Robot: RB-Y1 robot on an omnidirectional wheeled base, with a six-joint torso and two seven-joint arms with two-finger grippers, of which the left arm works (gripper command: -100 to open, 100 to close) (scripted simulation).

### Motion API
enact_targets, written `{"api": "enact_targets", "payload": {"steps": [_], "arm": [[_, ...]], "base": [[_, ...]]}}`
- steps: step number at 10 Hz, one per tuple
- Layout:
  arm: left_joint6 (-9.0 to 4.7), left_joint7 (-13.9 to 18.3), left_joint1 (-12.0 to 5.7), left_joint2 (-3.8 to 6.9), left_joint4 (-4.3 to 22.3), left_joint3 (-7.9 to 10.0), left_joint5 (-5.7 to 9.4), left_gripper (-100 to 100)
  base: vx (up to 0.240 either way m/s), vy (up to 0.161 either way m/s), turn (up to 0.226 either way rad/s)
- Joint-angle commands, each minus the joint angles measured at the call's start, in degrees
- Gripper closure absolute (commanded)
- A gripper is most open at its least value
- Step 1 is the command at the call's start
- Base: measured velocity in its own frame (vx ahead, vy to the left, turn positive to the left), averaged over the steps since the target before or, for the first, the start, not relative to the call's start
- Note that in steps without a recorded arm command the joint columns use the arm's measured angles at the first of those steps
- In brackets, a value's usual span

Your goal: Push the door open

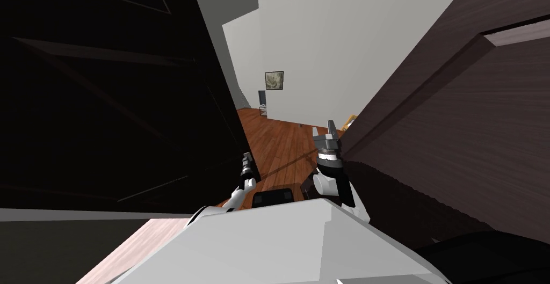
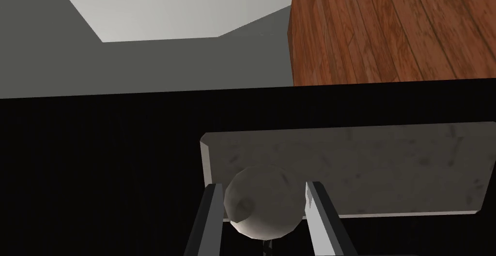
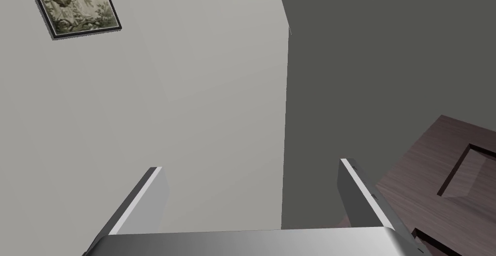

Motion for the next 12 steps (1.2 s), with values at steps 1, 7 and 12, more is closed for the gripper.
{"api": "enact_targets", "payload": {"steps": [1,7,12], "arm": [[-0.39,-0.6,-0.06,1.32,0.1,0.86,1.1,100],[-1.22,-2.0,-0.19,2.68,0.2,2.67,3.4,100],[-2.51,-4.0,-0.39,2.1,0.4,5.48,6.99,100]], "base": [[0.117,-0.018,0.011],[0.166,-0.021,0.039],[0.171,-0.02,0.054]]}}
